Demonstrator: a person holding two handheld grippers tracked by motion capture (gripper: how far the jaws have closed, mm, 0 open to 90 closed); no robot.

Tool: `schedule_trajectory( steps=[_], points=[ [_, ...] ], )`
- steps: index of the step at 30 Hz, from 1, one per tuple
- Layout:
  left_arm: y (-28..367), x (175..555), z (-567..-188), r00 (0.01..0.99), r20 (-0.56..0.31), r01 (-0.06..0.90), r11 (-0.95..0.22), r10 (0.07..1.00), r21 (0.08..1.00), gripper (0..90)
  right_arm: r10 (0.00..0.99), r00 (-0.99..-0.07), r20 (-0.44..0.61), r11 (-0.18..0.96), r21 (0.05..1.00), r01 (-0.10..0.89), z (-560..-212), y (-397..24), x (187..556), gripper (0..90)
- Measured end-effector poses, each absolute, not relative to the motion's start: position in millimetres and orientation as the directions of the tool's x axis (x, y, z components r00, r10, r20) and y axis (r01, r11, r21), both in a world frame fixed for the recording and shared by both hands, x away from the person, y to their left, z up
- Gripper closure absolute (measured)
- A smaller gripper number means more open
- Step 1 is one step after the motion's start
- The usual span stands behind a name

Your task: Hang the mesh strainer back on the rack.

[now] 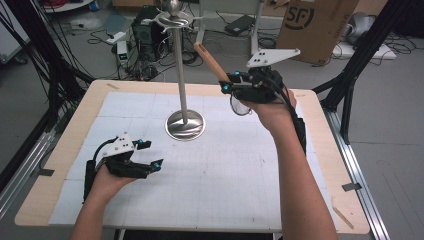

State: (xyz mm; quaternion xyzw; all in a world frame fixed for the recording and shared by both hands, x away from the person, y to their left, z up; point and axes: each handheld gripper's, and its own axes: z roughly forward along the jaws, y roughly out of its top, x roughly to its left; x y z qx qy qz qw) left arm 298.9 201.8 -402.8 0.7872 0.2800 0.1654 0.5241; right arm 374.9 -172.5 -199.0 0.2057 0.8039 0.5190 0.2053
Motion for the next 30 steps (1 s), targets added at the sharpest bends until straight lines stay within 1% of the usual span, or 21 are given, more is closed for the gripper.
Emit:
schedule_trajectory(
  steps=[3, 5, 8, 11, 17, 22, 30],
  points=[
    [202.5, 299.7, -403.1, 0.791, -0.033, 0.266, -0.295, 0.611, 0.918, 21.9, 0.551, -0.826, -0.115, 0.353, 0.93, 0.105, -194.0, -171.8, 380.5, 68.3],
    [202.5, 299.5, -403.3, 0.789, -0.035, 0.269, -0.293, 0.614, 0.918, 21.9, 0.561, -0.821, -0.101, 0.344, 0.931, 0.12, -190.9, -170.7, 382.2, 68.3],
    [202.7, 299.5, -403.2, 0.79, -0.034, 0.268, -0.294, 0.612, 0.917, 21.9, 0.564, -0.82, -0.099, 0.33, 0.937, 0.114, -185.4, -169.0, 385.3, 68.3],
    [202.5, 299.6, -403.5, 0.79, -0.036, 0.269, -0.294, 0.612, 0.917, 21.9, 0.561, -0.82, -0.113, 0.334, 0.937, 0.1, -180.1, -165.8, 387.5, 68.3],
    [202.7, 299.5, -403.8, 0.789, -0.037, 0.269, -0.291, 0.613, 0.918, 21.9, 0.567, -0.816, -0.113, 0.349, 0.93, 0.114, -173.7, -157.4, 391.5, 68.3],
    [203.3, 299.5, -403.9, 0.79, -0.043, 0.272, -0.286, 0.611, 0.919, 21.9, 0.567, -0.815, -0.121, 0.355, 0.928, 0.109, -173.6, -153.1, 397.0, 68.3],
    [203.2, 299.7, -404.4, 0.791, -0.042, 0.273, -0.29, 0.611, 0.917, 21.9, 0.59, -0.802, -0.095, 0.349, 0.925, 0.148, -180.1, -152.8, 409.7, 68.3]
  ],
)
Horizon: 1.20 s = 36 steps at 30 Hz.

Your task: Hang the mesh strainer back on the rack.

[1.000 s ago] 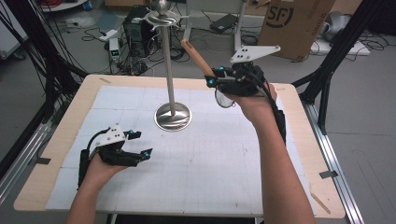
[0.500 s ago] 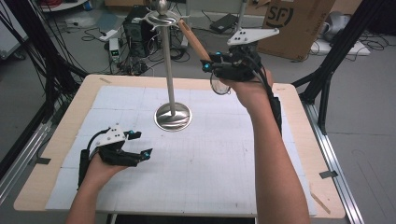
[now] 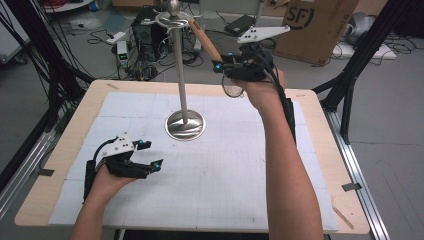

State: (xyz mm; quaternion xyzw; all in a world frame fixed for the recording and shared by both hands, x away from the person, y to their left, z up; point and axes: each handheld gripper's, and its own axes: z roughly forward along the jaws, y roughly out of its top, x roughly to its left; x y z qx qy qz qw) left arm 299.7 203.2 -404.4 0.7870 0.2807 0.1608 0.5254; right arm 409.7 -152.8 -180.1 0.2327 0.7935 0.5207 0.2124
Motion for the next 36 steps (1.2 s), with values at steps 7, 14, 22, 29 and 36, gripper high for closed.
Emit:
schedule_trajectory(
  steps=[7, 14, 22, 29, 36],
  points=[
    [204.2, 300.0, -404.6, 0.789, -0.047, 0.276, -0.286, 0.612, 0.918, 21.9, 0.594, -0.803, -0.038, 0.312, 0.931, 0.187, -185.5, -152.0, 423.2, 68.2],
    [204.9, 300.2, -404.4, 0.789, -0.045, 0.275, -0.286, 0.612, 0.918, 21.9, 0.58, -0.813, -0.056, 0.337, 0.925, 0.176, -193.1, -141.6, 432.2, 68.2],
    [204.7, 299.8, -404.3, 0.79, -0.045, 0.273, -0.286, 0.611, 0.918, 21.9, 0.564, -0.824, -0.054, 0.363, 0.913, 0.189, -198.9, -128.6, 436.1, 68.2],
    [204.0, 299.2, -404.1, 0.791, -0.047, 0.272, -0.282, 0.61, 0.92, 22.0, 0.562, -0.826, -0.042, 0.363, 0.91, 0.202, -202.3, -123.4, 437.8, 68.1],
    [203.8, 298.7, -403.2, 0.792, -0.043, 0.266, -0.281, 0.609, 0.922, 22.1, 0.565, -0.825, -0.028, 0.358, 0.909, 0.214, -203.6, -121.2, 438.0, 67.8]
  ],
)
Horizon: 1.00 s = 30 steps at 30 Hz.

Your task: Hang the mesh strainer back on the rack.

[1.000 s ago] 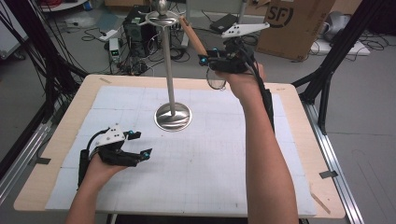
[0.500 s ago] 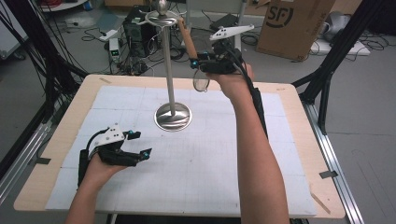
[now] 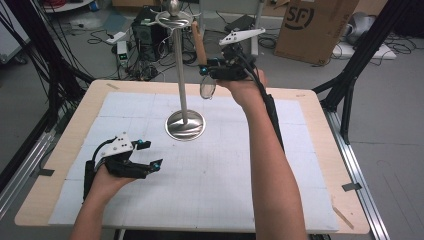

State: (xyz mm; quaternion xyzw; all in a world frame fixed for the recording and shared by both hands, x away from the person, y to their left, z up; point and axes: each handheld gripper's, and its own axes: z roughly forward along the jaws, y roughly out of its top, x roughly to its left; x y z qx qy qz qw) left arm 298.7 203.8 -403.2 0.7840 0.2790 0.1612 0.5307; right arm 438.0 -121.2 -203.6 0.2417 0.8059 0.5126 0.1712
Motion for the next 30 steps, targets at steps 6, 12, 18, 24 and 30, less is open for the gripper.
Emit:
schedule_trajectory(
  steps=[6, 12, 18, 24, 30],
  points=[
    [204.0, 298.7, -403.3, 0.793, -0.047, 0.268, -0.279, 0.607, 0.922, 22.1, 0.565, -0.824, -0.044, 0.365, 0.909, 0.202, -204.2, -119.3, 439.4, 67.4],
    [203.9, 298.6, -403.3, 0.793, -0.046, 0.268, -0.28, 0.607, 0.922, 22.0, 0.57, -0.821, -0.028, 0.36, 0.907, 0.22, -204.8, -118.5, 438.5, 63.1],
    [204.2, 298.8, -403.4, 0.793, -0.047, 0.268, -0.279, 0.607, 0.922, 22.1, 0.589, -0.805, -0.069, 0.367, 0.91, 0.19, -203.0, -120.6, 436.7, 52.1],
    [204.0, 298.6, -403.4, 0.793, -0.047, 0.268, -0.279, 0.607, 0.922, 22.1, 0.587, -0.806, -0.084, 0.377, 0.909, 0.18, -199.7, -124.7, 429.0, 48.9],
    [202.9, 298.2, -403.6, 0.793, -0.045, 0.268, -0.282, 0.607, 0.921, 22.1, 0.572, -0.814, -0.102, 0.403, 0.899, 0.17, -203.0, -132.2, 417.5, 45.5]
  ],
)
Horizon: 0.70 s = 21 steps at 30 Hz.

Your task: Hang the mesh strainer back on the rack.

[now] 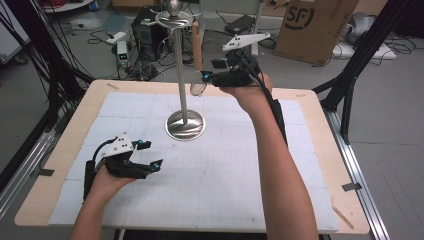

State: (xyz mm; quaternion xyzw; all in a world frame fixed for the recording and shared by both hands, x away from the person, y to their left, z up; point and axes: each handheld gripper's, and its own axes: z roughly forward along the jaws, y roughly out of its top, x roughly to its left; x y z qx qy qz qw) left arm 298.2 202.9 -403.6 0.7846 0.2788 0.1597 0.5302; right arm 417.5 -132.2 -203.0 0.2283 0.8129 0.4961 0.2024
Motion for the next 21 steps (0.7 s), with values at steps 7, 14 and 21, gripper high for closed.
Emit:
schedule_trajectory(
  steps=[7, 14, 21],
  points=[
    [202.3, 298.2, -403.8, 0.795, -0.04, 0.267, -0.291, 0.605, 0.919, 22.1, 0.567, -0.817, -0.107, 0.412, 0.896, 0.168, -212.6, -149.5, 407.3, 44.1],
    [201.1, 297.7, -404.1, 0.793, -0.039, 0.271, -0.293, 0.608, 0.917, 22.1, 0.573, -0.814, -0.091, 0.403, 0.897, 0.183, -222.6, -165.7, 395.9, 42.3],
    [201.3, 297.9, -404.7, 0.796, -0.039, 0.266, -0.292, 0.603, 0.919, 22.0, 0.561, -0.816, -0.137, 0.417, 0.899, 0.135, -230.7, -180.2, 379.5, 40.7]
  ],
)
